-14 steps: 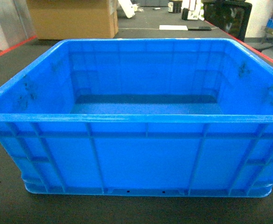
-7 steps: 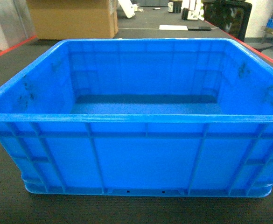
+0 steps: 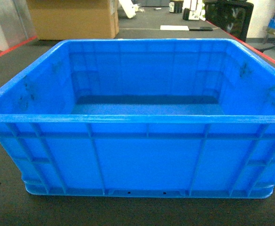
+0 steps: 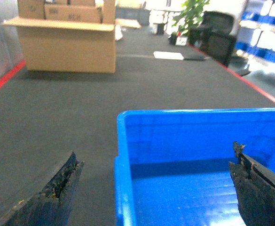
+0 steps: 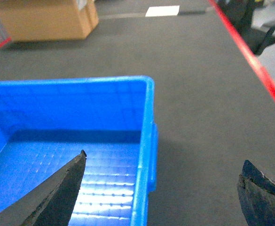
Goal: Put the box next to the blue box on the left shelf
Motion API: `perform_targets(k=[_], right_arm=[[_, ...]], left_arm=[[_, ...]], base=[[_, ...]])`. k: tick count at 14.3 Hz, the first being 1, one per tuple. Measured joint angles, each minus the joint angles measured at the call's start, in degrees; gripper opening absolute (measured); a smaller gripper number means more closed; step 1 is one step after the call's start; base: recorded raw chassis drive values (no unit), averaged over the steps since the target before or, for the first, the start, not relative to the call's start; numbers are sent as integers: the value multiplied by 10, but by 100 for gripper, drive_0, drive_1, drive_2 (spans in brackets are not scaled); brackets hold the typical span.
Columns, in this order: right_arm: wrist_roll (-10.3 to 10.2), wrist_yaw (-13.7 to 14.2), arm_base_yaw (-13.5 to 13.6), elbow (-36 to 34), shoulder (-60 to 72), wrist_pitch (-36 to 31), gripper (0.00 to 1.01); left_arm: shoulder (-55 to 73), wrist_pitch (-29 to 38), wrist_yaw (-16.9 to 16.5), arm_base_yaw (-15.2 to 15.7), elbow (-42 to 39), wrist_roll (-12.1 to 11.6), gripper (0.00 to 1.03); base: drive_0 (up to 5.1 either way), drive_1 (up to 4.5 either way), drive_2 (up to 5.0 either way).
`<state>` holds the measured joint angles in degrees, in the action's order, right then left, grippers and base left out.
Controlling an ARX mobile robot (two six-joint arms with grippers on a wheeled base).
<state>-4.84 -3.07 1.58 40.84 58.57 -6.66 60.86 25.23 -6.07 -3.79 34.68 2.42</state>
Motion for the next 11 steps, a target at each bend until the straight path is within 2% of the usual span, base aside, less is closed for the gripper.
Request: perform_targets(k=[2, 4, 7, 11], right_arm=[[-9, -33, 12, 114, 148, 64, 98], [-14, -37, 23, 187, 257, 105, 98], [-25, -38, 26, 205, 351, 157, 98], [-30, -25, 37, 221, 374, 186, 98]], left_arm=[[165, -21, 43, -12, 94, -24, 98], [253, -81, 61, -18, 157, -34, 98], [285, -182, 63, -21, 183, -41, 98], [315, -249, 60, -24, 214, -27, 98]], base=[[0, 0, 0], [0, 0, 0], [0, 0, 0], [0, 0, 0]])
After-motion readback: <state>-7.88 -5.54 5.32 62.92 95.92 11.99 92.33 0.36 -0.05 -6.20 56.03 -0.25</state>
